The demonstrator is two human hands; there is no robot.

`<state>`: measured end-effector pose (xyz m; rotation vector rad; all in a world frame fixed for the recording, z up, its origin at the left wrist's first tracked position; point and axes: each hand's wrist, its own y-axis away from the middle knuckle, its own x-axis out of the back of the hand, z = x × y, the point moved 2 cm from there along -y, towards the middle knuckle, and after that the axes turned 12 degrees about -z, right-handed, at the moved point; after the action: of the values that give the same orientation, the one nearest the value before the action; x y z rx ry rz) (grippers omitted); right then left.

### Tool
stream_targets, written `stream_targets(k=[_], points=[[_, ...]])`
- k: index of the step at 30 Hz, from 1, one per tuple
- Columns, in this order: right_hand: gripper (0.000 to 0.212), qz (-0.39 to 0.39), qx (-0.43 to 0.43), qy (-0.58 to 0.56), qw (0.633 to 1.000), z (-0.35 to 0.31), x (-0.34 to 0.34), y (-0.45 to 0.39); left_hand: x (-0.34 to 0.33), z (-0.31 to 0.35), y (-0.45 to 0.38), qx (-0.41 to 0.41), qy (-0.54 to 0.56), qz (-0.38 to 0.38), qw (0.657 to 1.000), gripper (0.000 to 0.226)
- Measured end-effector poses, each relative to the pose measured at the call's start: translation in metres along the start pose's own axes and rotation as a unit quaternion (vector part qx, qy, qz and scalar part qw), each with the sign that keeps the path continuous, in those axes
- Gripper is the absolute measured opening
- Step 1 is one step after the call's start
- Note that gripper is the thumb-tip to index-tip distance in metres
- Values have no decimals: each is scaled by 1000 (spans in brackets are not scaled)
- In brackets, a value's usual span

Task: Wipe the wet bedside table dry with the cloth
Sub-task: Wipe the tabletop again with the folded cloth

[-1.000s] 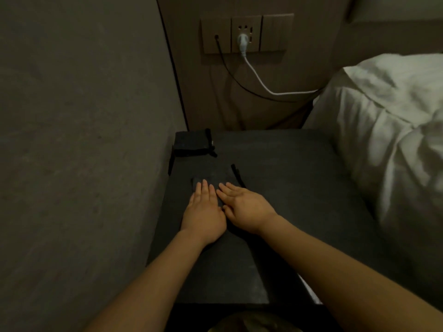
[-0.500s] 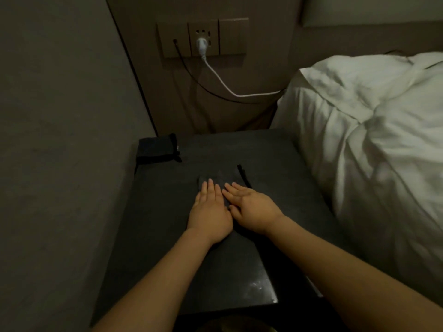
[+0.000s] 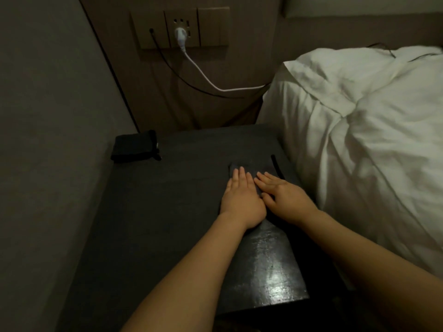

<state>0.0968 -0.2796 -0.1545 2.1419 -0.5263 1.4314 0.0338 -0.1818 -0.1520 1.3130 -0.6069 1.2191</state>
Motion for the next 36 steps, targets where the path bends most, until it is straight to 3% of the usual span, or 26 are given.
stream_targets(k=[15,21,36], points=[[50,12,-48,-19,999,28,3,37,-14,43,-2,-41,-7,15,999,67],[58,18,-66,-21,997,15,-1,53,-19,48,10,-43,-12,8,999,66],[53,-4,-88,-7,996,-25,-10,61,-26,25,38,-35,-28,-10,999,67]])
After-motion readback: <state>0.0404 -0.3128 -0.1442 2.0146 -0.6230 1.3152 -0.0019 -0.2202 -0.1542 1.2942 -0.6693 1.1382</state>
